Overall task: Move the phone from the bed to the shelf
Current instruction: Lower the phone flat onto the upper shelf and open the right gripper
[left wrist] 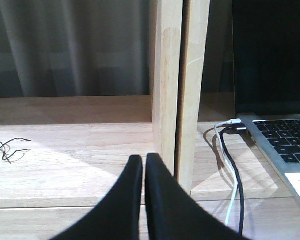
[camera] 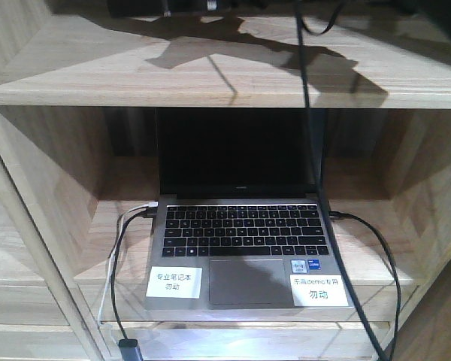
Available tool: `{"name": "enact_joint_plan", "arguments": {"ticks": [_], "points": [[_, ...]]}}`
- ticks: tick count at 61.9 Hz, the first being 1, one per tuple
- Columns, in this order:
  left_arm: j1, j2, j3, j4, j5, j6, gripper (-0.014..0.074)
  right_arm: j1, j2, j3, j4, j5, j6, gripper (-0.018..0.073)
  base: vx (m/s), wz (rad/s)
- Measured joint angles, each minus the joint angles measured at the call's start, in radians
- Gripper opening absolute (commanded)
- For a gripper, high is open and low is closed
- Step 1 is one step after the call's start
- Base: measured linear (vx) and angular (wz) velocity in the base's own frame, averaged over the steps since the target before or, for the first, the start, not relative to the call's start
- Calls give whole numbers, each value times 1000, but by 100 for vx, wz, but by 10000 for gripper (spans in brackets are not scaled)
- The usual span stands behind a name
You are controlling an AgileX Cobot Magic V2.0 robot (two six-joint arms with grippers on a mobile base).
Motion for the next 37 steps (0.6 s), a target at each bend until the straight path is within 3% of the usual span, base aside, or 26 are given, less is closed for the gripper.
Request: {"name": "enact_joint_plan", "arguments": {"ticks": [24,37], "points": [[0,0,0,0,0,0,1,0,35,-5,19,-20,-6,5,0,0],[0,0,0,0,0,0,1,0,35,-5,3,-30,-10,76,0,0]]}}
